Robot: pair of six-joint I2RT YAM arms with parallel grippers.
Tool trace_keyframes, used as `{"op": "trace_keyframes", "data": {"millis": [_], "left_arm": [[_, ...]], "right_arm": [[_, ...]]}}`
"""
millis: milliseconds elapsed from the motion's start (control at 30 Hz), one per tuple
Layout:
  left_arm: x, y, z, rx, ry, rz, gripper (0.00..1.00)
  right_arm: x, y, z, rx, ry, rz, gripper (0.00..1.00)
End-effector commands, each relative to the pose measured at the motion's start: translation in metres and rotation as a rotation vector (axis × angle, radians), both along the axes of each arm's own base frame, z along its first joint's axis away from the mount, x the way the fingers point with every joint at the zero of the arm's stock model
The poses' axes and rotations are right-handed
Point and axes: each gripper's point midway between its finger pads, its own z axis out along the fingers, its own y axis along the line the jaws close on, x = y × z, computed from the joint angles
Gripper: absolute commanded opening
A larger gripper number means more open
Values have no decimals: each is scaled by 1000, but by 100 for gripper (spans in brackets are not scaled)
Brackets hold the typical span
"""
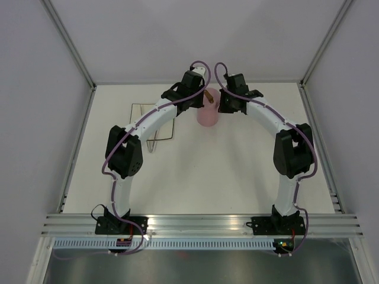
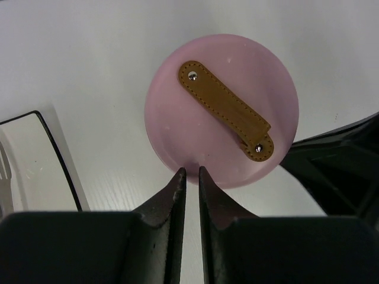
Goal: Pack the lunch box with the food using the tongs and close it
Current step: Close the box lid on the packing box.
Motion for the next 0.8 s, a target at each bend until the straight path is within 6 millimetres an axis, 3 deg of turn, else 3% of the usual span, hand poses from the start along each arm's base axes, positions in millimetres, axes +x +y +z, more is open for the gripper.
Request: {"op": "trace_keyframes", "data": {"millis": [0, 100, 300, 367, 433, 467, 633, 767], "left_arm": [[-20, 0, -12, 56, 72, -58, 19], [-16, 0, 4, 48, 40, -57, 19], [-5, 2, 66, -1, -84, -23, 22], [-5, 5, 93, -33, -128, -18, 25], [-7, 8, 108, -50, -153, -14, 31], [-8, 10, 115, -57, -164, -11, 34], [-10, 22, 150, -111, -219, 1, 47], [-5, 7, 159, -135, -267, -80, 55]], "right_arm": [[-22, -1, -48, -90, 125, 21, 13], [-22, -4, -45, -99, 111, 13, 13], [-26, -5, -37, -84, 105, 0, 12], [-30, -8, -29, -67, 94, -17, 12], [-36, -9, -15, -22, 75, -24, 13], [-41, -16, -17, -11, 83, -37, 13], [-37, -44, 42, 103, -35, -86, 17], [-30, -61, 99, 121, -160, -112, 20]]}}
